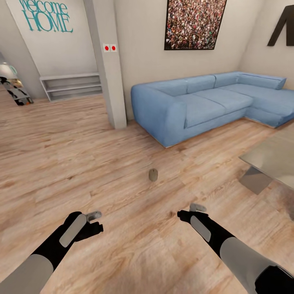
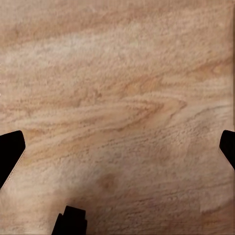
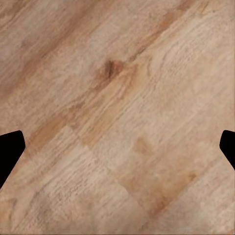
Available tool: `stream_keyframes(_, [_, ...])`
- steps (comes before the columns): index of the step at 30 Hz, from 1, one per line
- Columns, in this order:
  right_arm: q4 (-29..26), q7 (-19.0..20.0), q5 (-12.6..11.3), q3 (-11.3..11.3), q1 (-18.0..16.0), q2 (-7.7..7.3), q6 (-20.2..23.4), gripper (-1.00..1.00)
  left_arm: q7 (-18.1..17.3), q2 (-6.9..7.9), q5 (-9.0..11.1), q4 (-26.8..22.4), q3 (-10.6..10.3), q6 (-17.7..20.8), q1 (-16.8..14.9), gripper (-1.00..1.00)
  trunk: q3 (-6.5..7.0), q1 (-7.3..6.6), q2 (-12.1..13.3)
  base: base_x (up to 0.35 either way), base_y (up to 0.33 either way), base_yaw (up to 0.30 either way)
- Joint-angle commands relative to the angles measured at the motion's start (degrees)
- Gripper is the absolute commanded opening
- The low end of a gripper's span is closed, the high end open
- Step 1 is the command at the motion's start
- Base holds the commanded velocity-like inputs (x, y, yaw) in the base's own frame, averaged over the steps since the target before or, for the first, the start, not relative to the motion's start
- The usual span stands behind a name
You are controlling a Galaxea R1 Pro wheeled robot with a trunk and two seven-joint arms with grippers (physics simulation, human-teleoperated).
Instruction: Place each of the two pumpkins and all three candles from the living room inside a cabinet in the living room (use any cabinet), then make sure every cabinet is closed, and position the cauldron so it is next to a table in the living room.
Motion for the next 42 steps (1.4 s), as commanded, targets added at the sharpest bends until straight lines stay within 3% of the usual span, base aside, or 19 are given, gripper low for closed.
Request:
stream_keyframes(1, [-0.14, -0.48, -0.43, 0.46, -0.06, -0.08, 0.16, 1.0, 0.57, 0.07, 0.6, -0.08, -0.24, -0.03, -0.04, 1.0, -0.05, 0.03, -0.02, 0.314, 0.073, 0.0])
stream_keyframes(42, [-0.19, -0.56, 0.0, 0.63, -0.06, -0.14, 0.07, 1.0, 0.57, 0.07, 0.6, -0.08, -0.24, -0.03, -0.04, 1.0, -0.05, 0.03, -0.02, 0.309, 0.12, 0.0])
